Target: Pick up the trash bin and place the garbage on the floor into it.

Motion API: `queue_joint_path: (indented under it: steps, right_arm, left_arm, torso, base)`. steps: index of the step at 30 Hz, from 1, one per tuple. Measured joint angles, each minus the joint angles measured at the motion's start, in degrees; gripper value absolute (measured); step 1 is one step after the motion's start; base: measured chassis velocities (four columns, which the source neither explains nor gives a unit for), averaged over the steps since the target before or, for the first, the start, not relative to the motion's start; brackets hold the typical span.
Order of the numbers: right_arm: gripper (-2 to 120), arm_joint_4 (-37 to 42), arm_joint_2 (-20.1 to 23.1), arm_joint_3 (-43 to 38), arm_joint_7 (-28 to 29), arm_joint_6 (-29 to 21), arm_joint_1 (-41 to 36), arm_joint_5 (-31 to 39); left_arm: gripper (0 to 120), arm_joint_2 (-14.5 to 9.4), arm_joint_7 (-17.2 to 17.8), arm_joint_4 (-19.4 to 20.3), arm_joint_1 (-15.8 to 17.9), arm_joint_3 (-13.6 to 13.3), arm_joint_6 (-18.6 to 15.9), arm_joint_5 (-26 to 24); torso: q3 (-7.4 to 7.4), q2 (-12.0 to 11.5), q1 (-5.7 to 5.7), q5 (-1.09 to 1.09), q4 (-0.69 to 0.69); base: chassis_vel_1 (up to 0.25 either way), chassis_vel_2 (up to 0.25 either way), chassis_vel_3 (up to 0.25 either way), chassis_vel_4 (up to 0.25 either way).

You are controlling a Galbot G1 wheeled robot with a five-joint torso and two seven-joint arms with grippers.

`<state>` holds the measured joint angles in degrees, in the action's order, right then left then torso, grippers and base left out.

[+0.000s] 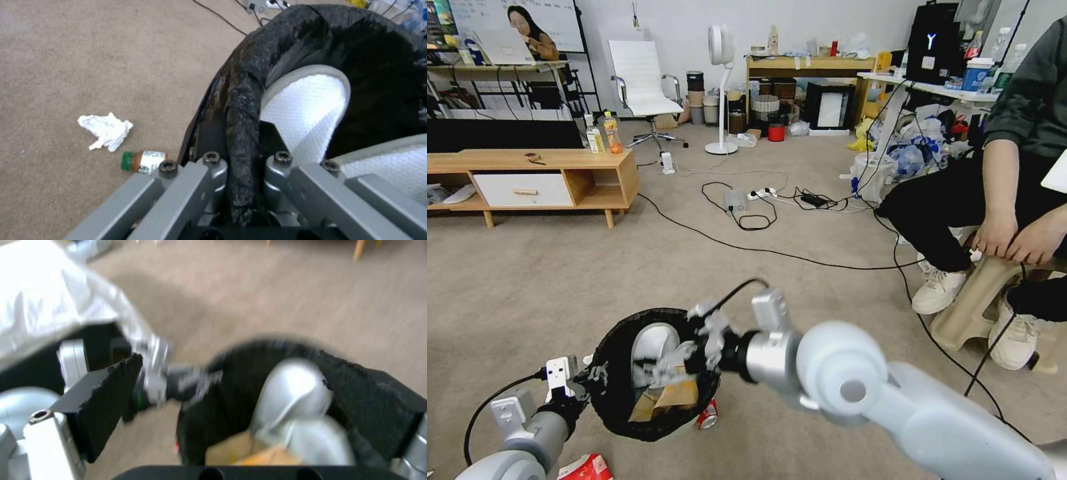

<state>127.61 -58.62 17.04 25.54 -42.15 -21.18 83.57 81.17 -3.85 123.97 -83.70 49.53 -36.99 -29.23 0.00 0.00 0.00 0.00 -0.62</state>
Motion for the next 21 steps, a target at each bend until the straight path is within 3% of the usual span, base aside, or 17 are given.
queue_joint_path:
  steps: [6, 16, 21]
  right_arm:
    - [100, 0.8, 0.5, -7.8, -3.7, 0.0, -0.1, -4.3]
    - [100, -0.1, 1.0, -13.4, -4.2, 0.0, -1.6, -7.2]
    - [100, -1.2, 3.0, -18.7, -4.8, 0.5, -6.1, -9.8]
  left_arm:
    - [4, 0.1, 0.0, 0.0, -0.3, 0.1, 0.1, 0.0]
    - [4, -0.1, -0.1, 0.9, -0.5, 0.3, 0.1, -0.3]
    - [4, -0.6, -0.1, 1.1, -0.6, 1.0, 0.1, -1.1]
  torso:
    - [0.00, 0.0, 0.00, 0.00, -0.01]
    - [0.00, 0.0, 0.00, 0.00, 0.00]
    - [0.00, 0.0, 0.00, 0.01, 0.00]
  base:
    - [0.000, 0.000, 0.000, 0.000]
    - [0.000, 0.000, 0.000, 0.000]
    - [0.000, 0.000, 0.000, 0.000]
